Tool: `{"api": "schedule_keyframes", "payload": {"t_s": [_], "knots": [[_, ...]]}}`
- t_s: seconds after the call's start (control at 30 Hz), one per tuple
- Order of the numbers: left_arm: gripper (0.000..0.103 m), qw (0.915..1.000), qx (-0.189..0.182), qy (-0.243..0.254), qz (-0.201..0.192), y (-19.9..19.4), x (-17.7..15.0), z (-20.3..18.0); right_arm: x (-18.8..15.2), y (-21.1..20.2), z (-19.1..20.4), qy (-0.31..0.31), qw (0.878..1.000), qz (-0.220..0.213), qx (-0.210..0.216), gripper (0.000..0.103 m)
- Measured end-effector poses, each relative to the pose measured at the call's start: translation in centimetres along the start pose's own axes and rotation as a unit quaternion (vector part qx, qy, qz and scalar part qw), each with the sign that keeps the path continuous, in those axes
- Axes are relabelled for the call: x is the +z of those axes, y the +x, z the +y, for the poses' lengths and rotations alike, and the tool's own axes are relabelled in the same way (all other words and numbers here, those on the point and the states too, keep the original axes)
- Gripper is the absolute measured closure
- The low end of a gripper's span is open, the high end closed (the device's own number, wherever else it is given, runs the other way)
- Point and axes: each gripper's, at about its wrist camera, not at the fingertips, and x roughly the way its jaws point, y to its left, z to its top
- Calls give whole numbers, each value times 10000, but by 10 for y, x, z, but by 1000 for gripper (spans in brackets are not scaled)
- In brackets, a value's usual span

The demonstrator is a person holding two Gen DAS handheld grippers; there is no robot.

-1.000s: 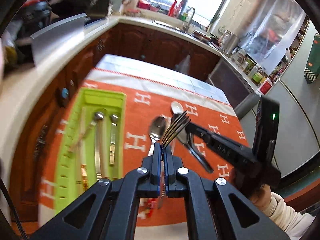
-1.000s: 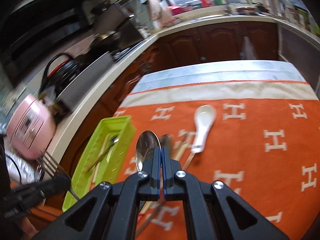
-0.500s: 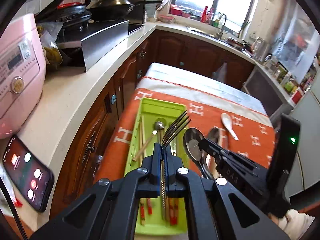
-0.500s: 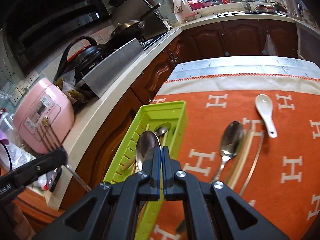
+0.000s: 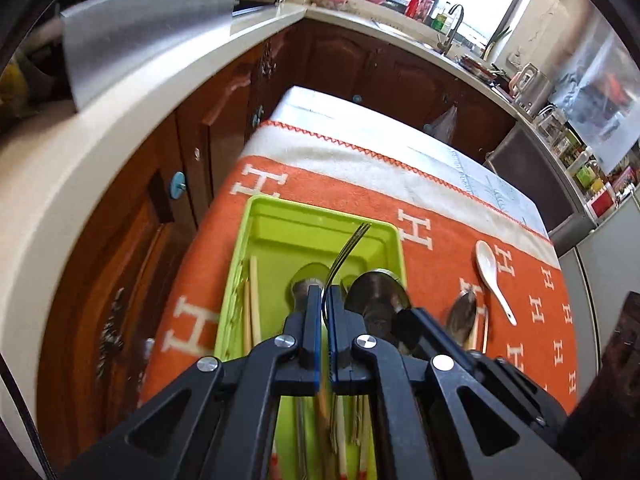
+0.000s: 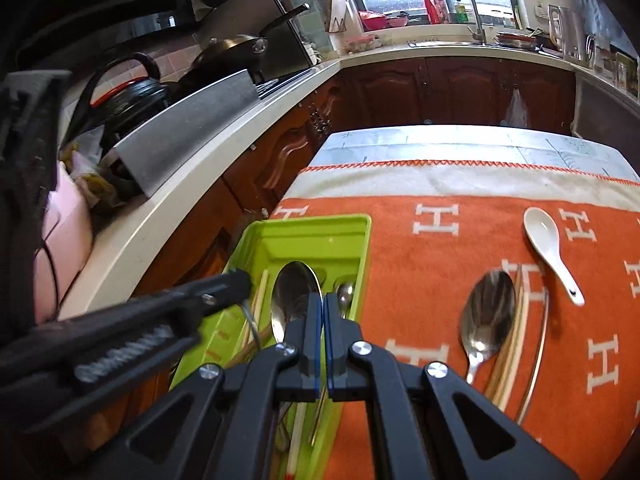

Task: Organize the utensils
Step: 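Carry fork and spoon into the green tray and open both tools, then lift both open tools from the tray and move them over the mat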

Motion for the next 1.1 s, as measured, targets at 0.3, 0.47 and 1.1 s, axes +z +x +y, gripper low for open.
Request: {"api": "schedule_keyframes", "payload": {"t_s": [0.3, 0.47, 1.1], "knots": [[82, 9996, -152, -235, 29, 16, 4, 9, 10, 25, -5, -131, 9997, 205, 15, 97], [80, 9995, -157, -272, -75, -1, 1, 5, 11, 19, -9, -68, 9996, 215, 139, 97], [78, 9992, -8, -329, -247, -50, -23, 0, 22, -1, -15, -112, 9977, 288, 610, 96]]}}
